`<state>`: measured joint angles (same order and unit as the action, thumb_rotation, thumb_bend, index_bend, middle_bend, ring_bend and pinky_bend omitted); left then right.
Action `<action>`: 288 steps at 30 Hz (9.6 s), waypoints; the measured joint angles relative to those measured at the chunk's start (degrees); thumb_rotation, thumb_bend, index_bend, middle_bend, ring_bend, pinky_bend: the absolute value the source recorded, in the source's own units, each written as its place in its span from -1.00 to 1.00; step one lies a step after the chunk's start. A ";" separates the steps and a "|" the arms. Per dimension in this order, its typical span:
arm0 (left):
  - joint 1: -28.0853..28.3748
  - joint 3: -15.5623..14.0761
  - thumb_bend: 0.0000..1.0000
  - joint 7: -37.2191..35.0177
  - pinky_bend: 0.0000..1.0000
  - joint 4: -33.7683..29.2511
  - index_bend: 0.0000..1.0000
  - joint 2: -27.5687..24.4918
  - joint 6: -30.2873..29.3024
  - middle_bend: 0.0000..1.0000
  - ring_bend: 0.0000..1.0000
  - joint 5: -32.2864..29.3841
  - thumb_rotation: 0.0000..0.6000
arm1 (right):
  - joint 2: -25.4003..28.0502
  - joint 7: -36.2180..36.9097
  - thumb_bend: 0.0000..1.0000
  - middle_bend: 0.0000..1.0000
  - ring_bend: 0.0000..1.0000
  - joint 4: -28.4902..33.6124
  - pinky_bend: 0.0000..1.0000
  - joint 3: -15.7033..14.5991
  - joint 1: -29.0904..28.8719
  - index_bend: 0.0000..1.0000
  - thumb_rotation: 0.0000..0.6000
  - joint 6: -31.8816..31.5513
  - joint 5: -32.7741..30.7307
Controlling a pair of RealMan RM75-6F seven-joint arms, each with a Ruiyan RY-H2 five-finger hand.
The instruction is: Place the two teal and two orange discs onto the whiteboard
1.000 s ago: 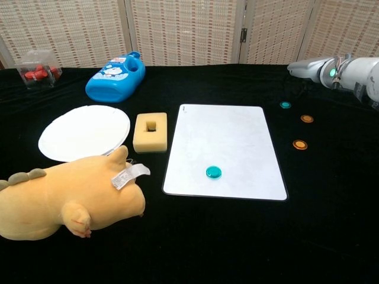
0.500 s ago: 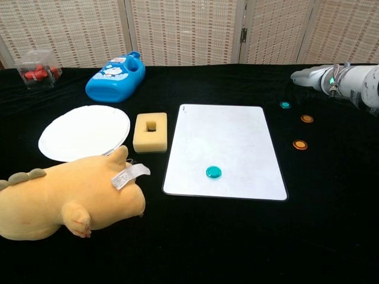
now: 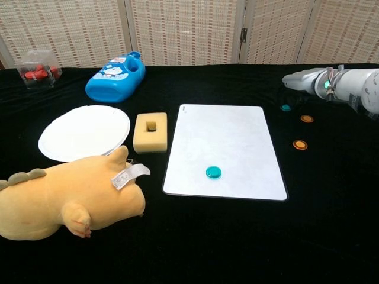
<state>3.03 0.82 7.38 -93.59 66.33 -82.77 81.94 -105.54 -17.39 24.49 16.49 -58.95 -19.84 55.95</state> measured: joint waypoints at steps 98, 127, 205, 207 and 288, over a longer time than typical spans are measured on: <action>0.29 -0.38 -0.60 -1.05 -1.00 1.37 -0.92 0.80 1.46 -0.87 -0.66 -0.37 1.00 | -5.85 0.35 -0.18 -0.58 -0.80 -5.39 -1.00 3.40 -0.08 0.02 0.98 -7.96 3.30; 0.30 -0.42 -0.60 -1.01 -1.00 0.23 -0.92 0.29 0.14 -0.87 -0.67 1.28 1.00 | 19.80 1.93 -0.18 -0.59 -0.82 54.70 -1.00 -12.95 10.58 0.03 0.98 -25.98 27.16; 0.53 -0.69 -0.60 -2.96 -1.00 2.07 -0.92 1.15 0.35 -0.87 -0.66 2.37 1.00 | 15.79 5.25 -0.18 -0.63 -0.84 39.43 -1.00 -12.39 20.19 -0.21 0.98 -28.81 16.30; 0.53 -0.69 -0.60 -2.98 -1.00 2.14 -0.92 1.18 0.37 -0.87 -0.66 2.36 1.00 | 15.53 5.35 -0.18 -0.63 -0.84 39.02 -1.00 -12.26 20.10 -0.20 0.98 -28.66 16.40; -0.24 -0.93 -0.60 -5.18 -1.00 3.92 -0.92 1.59 -0.28 -0.87 -0.66 2.87 1.00 | 15.54 -5.03 -0.18 -0.63 -0.85 40.76 -1.00 -5.31 8.72 -0.40 0.98 -24.97 0.64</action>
<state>2.79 -0.11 2.20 -89.68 67.92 -83.05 84.80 -90.01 -22.42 65.25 11.18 -50.23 -44.81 56.59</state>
